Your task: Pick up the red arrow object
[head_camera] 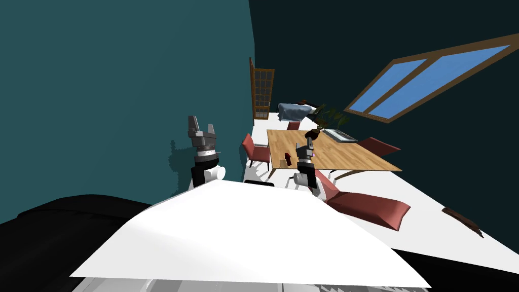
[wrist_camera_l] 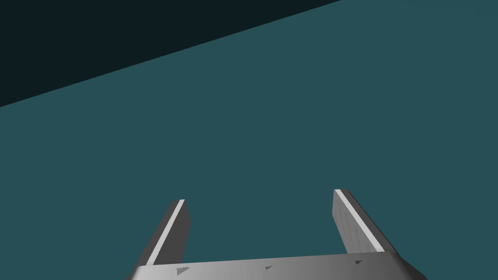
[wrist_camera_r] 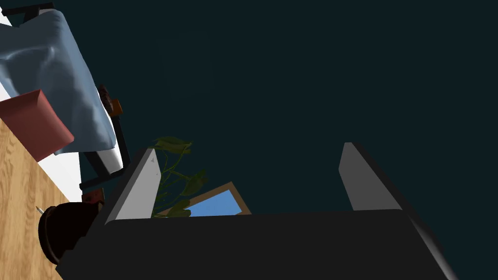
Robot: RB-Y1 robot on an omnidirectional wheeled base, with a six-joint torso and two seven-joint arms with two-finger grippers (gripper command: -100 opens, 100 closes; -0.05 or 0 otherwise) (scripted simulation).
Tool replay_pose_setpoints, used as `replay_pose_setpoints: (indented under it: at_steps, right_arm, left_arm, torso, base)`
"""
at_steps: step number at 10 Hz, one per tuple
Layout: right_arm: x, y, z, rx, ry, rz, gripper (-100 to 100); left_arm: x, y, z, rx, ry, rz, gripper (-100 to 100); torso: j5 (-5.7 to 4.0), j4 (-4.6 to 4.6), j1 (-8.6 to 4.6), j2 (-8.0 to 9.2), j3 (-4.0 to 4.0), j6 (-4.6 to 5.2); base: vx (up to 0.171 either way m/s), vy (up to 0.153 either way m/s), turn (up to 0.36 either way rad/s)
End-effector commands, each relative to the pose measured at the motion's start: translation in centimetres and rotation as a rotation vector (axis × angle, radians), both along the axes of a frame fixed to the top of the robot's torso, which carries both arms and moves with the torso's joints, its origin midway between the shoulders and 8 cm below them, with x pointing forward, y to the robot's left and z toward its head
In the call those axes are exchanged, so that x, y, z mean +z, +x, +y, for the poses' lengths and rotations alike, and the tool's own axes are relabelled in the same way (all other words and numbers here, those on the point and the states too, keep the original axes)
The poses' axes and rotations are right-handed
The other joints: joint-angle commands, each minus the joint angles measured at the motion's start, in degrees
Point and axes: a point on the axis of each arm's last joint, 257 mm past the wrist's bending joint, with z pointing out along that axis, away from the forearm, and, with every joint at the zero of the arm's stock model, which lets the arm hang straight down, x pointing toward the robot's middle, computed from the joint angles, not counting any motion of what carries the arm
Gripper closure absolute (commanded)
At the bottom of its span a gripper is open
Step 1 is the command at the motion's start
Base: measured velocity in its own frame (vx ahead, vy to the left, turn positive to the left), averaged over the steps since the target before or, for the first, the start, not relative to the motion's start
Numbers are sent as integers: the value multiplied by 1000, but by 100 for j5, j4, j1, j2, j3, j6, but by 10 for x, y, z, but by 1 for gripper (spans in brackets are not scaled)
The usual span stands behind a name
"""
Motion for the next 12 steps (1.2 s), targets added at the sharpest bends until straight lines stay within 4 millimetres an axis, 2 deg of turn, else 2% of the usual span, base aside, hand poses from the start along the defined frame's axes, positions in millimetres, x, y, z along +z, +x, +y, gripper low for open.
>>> replay_pose_setpoints:
  at_steps: [1, 2, 3, 4, 5, 6, 7, 8, 9, 10, 11, 12]
  right_arm:
    - [-4, 7, 0, 8, 23, 22, -100]
    - [-17, 22, 0, 24, 69, 62, -100]
    - [-18, 22, 0, 24, 69, 64, -100]
    - [-31, 36, 0, 40, 116, 102, -100]
    - [-32, 37, 0, 39, 117, 107, -100]
    - [-44, 51, 1, 54, 166, 147, -100]
    - [-46, 52, 0, 53, 167, 153, -100]
    - [-58, 66, 2, 67, 217, 193, -100]
    - [-61, 67, 1, 66, 218, 200, -100]
    - [-73, 81, 3, 80, 270, 241, -100]
    - [-77, 81, 3, 77, 271, 249, -100]
    - [-86, 94, 5, 90, 322, 286, -100]
  left_arm:
    - [0, 0, 0, 0, 0, 0, 0]
    - [0, 0, 0, 0, 0, 0, 0]
    - [0, 0, 0, 0, 0, 0, 0]
    - [0, 0, 0, 0, 0, 0, 0]
    - [0, 0, 0, 0, 0, 0, 0]
    - [0, 0, 0, 0, 0, 0, 0]
    - [0, 0, 0, 0, 0, 0, 0]
    - [0, 0, 0, 0, 0, 0, 0]
    - [0, 0, 0, 0, 0, 0, 0]
    - [0, 0, 0, 0, 0, 0, 0]
    - [0, 0, 0, 0, 0, 0, 0]
    - [0, 0, 0, 0, 0, 0, 0]
  torso:
    - [0, 0, 0, 0, 0, 0]
    - [1, 1, 1, 2, 1, 0]
    - [0, 0, 0, 1, 1, 0]
    - [1, 1, 1, 3, 2, 0]
    - [0, 1, -1, 2, 1, 0]
    - [1, 1, 1, 2, 1, 0]
    - [1, 1, -1, 1, 1, 0]
    - [0, 0, 1, 2, 1, -1]
    - [1, 0, 0, 1, 1, 0]
    - [1, 1, 1, 2, 1, 0]
    - [1, 0, 1, 0, 0, 0]
    - [1, 0, 2, 3, 2, 0]
  base:
    - [11, -5, -21]
    - [13, -10, -49]
    - [10, -8, -25]
    - [14, -10, -59]
    - [13, -7, -26]
    - [17, -9, -56]
    - [13, -6, -27]
    - [13, -8, -56]
    - [13, -6, -27]
    - [16, -7, -58]
    - [14, -5, -25]
    - [16, -9, -58]
